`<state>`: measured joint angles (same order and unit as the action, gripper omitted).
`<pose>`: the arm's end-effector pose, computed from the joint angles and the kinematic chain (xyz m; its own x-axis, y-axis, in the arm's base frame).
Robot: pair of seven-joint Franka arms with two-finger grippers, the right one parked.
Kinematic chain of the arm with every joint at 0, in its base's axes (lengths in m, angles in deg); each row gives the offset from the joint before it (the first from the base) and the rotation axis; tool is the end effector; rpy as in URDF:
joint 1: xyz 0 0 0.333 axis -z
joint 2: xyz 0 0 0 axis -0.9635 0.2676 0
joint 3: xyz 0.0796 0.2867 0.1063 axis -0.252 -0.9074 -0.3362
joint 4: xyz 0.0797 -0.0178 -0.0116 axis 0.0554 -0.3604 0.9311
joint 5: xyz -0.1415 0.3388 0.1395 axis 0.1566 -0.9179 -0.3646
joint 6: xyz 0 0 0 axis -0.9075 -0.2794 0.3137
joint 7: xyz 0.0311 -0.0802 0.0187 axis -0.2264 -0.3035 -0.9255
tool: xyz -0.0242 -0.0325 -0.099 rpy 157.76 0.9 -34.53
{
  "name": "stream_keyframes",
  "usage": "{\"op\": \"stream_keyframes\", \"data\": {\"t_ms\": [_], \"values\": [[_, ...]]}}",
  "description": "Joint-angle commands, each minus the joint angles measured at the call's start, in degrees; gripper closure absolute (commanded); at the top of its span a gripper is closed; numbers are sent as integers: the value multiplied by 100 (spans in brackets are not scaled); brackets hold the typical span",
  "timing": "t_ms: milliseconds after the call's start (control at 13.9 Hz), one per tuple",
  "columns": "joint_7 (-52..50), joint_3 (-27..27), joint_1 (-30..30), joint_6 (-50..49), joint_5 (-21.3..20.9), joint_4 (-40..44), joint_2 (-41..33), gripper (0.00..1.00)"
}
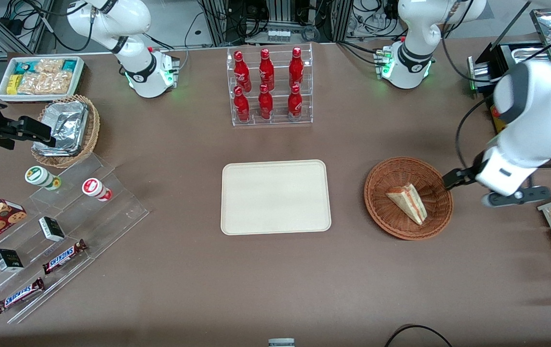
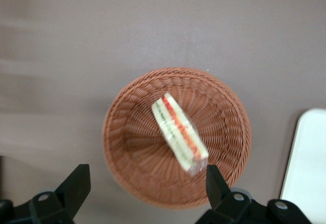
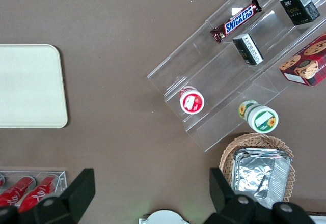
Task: Place sandwich from basket to tray
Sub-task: 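Move the left gripper over the wrapped sandwich in the wicker basket, then lower the left gripper and close it on the sandwich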
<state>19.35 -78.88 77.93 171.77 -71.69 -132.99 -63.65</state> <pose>0.5873 -0.0589 0.4377 0.9833 0.1802 0.0266 0.1806 -0.9835 -0.0147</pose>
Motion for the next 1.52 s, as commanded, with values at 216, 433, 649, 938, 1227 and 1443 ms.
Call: {"op": "stream_keyframes", "data": {"t_ms": [216, 433, 649, 938, 1227, 1443], "values": [[-2039, 417, -2, 1807, -4, -1220, 155, 0], [-2236, 506, -2, 1993, -31, -1335, 436, 0], [-2236, 506, -2, 2046, -39, -1343, 682, 0], [-2236, 515, 7, 2318, -39, -1352, 999, 0], [-2218, 515, -11, 2310, -48, -1396, 1166, 5], [-2166, 515, -28, 2205, -48, -1432, 1088, 96]]}}
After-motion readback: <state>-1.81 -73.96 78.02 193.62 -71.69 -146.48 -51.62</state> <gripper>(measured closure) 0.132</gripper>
